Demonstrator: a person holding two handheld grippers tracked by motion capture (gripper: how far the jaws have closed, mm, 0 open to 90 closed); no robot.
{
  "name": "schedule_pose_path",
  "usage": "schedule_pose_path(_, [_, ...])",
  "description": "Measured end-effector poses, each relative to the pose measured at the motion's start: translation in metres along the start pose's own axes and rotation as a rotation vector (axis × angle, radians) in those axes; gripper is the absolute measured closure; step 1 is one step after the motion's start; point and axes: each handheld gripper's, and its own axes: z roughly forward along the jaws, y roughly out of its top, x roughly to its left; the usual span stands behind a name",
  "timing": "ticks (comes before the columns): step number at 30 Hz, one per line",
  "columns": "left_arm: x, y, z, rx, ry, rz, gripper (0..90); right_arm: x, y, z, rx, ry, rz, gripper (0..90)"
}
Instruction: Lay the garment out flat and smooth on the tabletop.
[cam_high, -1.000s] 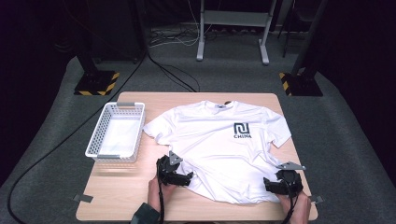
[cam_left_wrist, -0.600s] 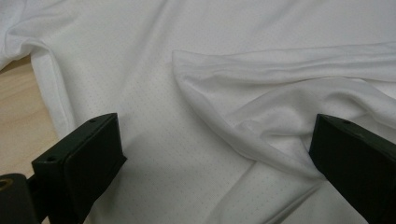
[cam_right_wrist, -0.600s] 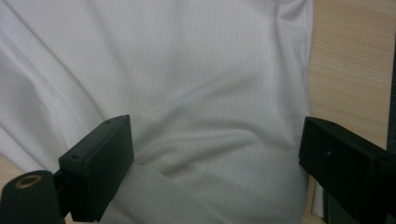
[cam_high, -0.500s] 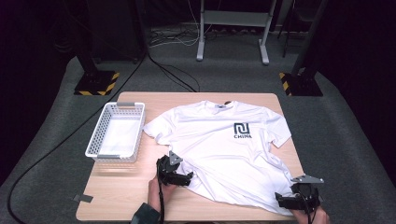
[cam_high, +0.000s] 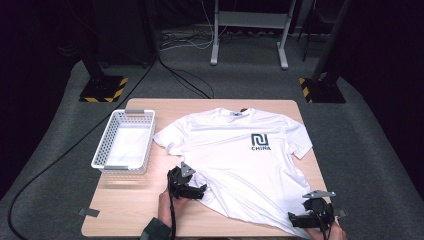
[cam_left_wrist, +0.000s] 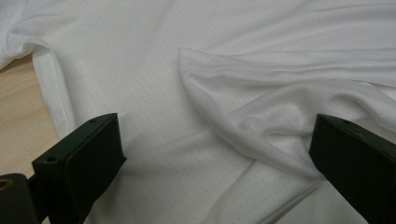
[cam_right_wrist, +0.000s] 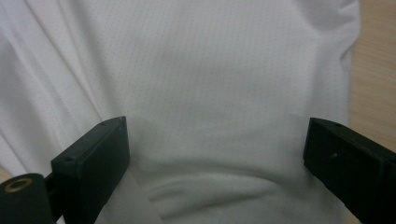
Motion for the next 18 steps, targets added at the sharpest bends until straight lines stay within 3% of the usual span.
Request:
schedule_pose_path(2, [0.001,0.001,-0.002,0.006,-0.007,-0.004,3.5,-0.005,0.004,-0.007,-0.062,0.018,0.023,7.1])
schedule_pose_path(5, [-0.002,0.011,-0.007,-0.020,-0.006,0.001,7.5,-0.008,0.018,-0.004,-0.101,-0.003,0.037,7.0])
schedule_pose_path(7, [-0.008,0.022,-0.008,-0.019,0.007,0.020,11.4,-0.010,0.028,0.007,-0.094,-0.005,0.045,6.3])
schedule_pose_path(10, [-0.015,0.038,0.003,0.061,0.042,0.078,19.1,-0.014,0.037,0.026,-0.072,-0.002,0.058,6.3])
schedule_pose_path(12, [-0.013,0.042,0.015,0.118,0.043,0.083,29.7,-0.015,0.039,0.034,-0.071,-0.004,0.068,6.4])
schedule_pose_path(13, [-0.010,0.042,0.016,0.098,0.010,0.064,35.7,-0.015,0.039,0.036,-0.075,-0.017,0.070,5.9])
schedule_pose_path(14, [-0.010,0.042,0.016,0.092,0.021,0.070,46.8,-0.015,0.038,0.036,-0.079,-0.024,0.069,6.1])
schedule_pose_path(16, [-0.013,0.039,0.014,0.076,0.001,0.092,62.8,-0.016,0.037,0.036,-0.082,-0.027,0.071,6.0])
schedule_pose_path(18, [-0.017,0.033,0.010,0.060,-0.007,0.119,74.6,-0.018,0.036,0.036,-0.083,-0.034,0.080,5.5])
